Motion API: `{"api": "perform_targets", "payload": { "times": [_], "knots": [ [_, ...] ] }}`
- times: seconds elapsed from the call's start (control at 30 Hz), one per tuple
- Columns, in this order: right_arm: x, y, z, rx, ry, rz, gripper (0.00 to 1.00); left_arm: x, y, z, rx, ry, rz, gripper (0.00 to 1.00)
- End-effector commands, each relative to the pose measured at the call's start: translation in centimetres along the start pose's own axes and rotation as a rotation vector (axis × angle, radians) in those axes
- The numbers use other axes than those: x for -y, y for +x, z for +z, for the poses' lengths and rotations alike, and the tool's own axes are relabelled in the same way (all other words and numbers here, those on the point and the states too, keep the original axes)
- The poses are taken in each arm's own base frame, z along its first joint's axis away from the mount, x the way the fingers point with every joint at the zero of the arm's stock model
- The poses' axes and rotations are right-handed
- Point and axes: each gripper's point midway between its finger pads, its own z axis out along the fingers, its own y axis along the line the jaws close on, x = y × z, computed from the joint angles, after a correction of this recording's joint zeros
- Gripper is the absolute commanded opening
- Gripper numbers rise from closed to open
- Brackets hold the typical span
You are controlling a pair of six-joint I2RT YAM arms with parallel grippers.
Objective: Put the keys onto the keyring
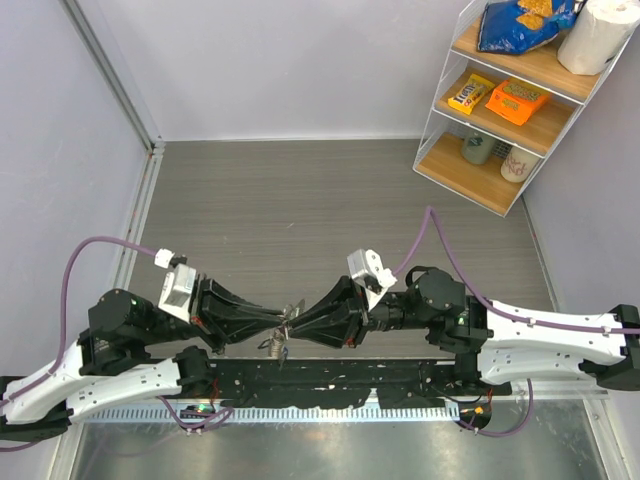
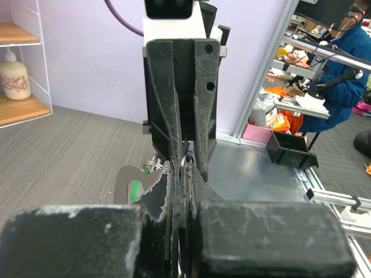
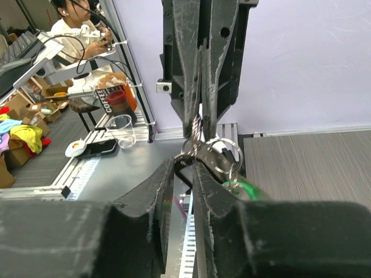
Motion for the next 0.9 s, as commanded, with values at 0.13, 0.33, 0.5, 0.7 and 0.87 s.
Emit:
{"api": "perform_targets", "payload": {
  "times": [0.13,0.33,0.5,0.7,0.87],
  "knots": [
    [-1.4,-1.5,-1.0,-0.024,-0.023,-0.064,0.32,-0.1,-4.8,-0.1,0.188,-0.033,0.040,0.00],
    [-0.5,-2.5,-0.7,-0.013,0.027,-0.106,0.38,-0.1,-4.7,0.1,0.187,-0.028,0.035,0.00],
    [0.2,-4.6,-1.1,0.021,0.080,-0.160,0.40,0.0,-4.4,0.2,0.181,-0.020,0.029,0.00],
    [0.4,-6.4,-1.1,0.031,0.105,-0.205,0.44,0.1,-4.4,0.2,0.179,-0.014,0.028,0.00],
    [0.5,-6.9,-0.6,0.037,0.109,-0.216,0.44,0.2,-4.2,0.3,0.173,-0.008,0.026,0.00]
  ]
}}
